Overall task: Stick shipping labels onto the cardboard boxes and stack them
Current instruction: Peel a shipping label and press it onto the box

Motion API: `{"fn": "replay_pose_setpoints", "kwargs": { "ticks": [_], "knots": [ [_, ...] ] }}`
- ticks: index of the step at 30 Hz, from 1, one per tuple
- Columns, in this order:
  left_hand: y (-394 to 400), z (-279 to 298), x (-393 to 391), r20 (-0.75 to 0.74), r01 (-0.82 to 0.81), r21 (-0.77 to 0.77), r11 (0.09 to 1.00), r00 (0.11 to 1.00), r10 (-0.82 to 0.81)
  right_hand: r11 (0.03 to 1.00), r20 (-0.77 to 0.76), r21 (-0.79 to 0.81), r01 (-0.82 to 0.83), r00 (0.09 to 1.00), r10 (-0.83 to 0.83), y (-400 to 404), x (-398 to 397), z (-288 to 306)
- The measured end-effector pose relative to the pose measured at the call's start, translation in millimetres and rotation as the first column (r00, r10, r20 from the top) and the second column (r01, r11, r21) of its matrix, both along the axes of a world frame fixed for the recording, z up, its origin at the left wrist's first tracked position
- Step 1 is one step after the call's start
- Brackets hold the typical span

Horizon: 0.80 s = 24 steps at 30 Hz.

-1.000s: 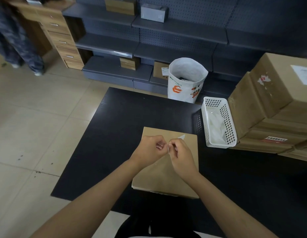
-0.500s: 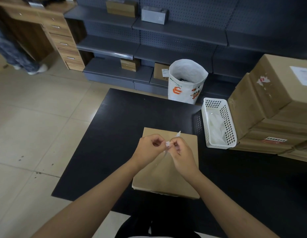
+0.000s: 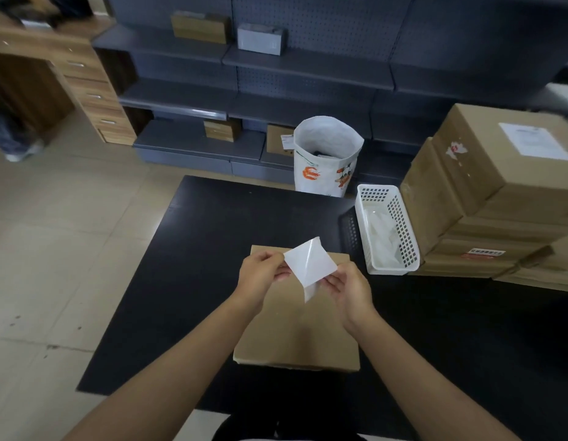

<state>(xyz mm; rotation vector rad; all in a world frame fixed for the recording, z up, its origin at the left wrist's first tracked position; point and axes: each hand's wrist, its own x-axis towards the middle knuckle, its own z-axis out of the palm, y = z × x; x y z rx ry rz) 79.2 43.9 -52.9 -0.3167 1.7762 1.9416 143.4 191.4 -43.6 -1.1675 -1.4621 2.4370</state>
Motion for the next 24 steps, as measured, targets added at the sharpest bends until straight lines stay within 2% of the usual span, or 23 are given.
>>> {"fn": "replay_pose_setpoints", "kwargs": {
  "ticks": [2,7,12,14,17,19,24],
  "knots": [
    [5.5,2.5,-1.8,0.037,0.010,0.051,0.999,0.999,-0.012,0.997,-0.017,-0.064,0.046,0.999,-0.048,3.4,1.6,1.7],
    [16.9,8.3,-6.5,0.086,0.015,0.081,0.997,0.996,-0.022,0.994,-0.024,-0.073,0.077,0.997,-0.079,6.5,0.6,2.6],
    [17.4,6.1,-16.4,0.203,-0.056,0.171,0.984,0.979,0.021,0.931,-0.009,-0.269,0.245,0.966,-0.257,24.8,3.2,-1.0],
    [17.7,4.4,-23.8,0.196,-0.101,0.148,0.984,0.978,0.071,0.925,-0.012,-0.259,0.278,0.957,-0.291,37.7,7.3,-3.4],
    [28.6,9.1,-27.3,0.119,-0.047,0.083,0.995,0.992,0.037,0.961,-0.007,-0.186,0.203,0.978,-0.208,46.7,9.9,-4.8],
    [43.0,13.2,-23.9,0.095,-0.011,0.078,0.997,0.995,0.004,0.971,-0.004,-0.194,0.139,0.990,-0.142,44.9,5.5,-4.3],
    [79.1,16.1,-14.1,0.058,0.113,0.057,0.992,0.992,-0.117,0.980,0.007,-0.125,-0.154,0.988,0.156,47.3,-8.3,0.8]
  ]
}}
